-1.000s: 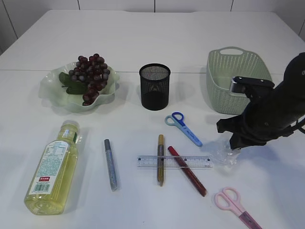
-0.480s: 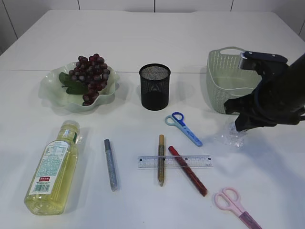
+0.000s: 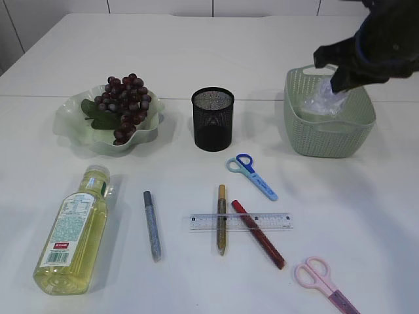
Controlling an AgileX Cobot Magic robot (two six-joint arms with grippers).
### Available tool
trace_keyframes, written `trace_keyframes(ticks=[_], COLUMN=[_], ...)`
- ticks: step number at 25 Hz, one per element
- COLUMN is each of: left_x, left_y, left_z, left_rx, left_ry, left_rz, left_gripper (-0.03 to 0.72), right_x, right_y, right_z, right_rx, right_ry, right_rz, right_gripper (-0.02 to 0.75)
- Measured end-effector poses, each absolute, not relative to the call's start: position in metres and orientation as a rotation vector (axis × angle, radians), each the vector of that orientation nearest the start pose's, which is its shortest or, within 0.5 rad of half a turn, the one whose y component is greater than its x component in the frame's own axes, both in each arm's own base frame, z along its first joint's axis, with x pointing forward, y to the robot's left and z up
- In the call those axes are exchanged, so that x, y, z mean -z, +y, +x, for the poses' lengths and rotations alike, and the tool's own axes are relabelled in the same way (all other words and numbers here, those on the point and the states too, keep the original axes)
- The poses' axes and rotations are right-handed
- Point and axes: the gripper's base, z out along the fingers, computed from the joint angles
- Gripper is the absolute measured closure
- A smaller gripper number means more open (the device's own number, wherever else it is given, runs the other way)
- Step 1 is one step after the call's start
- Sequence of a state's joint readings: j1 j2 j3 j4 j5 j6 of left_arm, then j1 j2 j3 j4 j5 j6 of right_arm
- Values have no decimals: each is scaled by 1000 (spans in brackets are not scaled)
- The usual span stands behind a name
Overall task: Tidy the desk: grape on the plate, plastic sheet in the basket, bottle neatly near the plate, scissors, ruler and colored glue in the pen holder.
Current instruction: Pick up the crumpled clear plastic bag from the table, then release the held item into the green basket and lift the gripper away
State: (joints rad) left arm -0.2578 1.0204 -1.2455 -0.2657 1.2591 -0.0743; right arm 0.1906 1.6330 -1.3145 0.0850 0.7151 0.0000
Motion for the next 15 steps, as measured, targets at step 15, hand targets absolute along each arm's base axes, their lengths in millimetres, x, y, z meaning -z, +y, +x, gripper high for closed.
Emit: trace_keyframes(ticks=[15], left_x=[-411], left_y=[-65], left_z=[158], left_rx=[486], left_ry=[2521], left_rz=[232], left_gripper=[253], right_x=[-306], right_y=[29], right_z=[428], right_rx=[-66], right_ry=[2477], right_rz=[-3], right_gripper=[722])
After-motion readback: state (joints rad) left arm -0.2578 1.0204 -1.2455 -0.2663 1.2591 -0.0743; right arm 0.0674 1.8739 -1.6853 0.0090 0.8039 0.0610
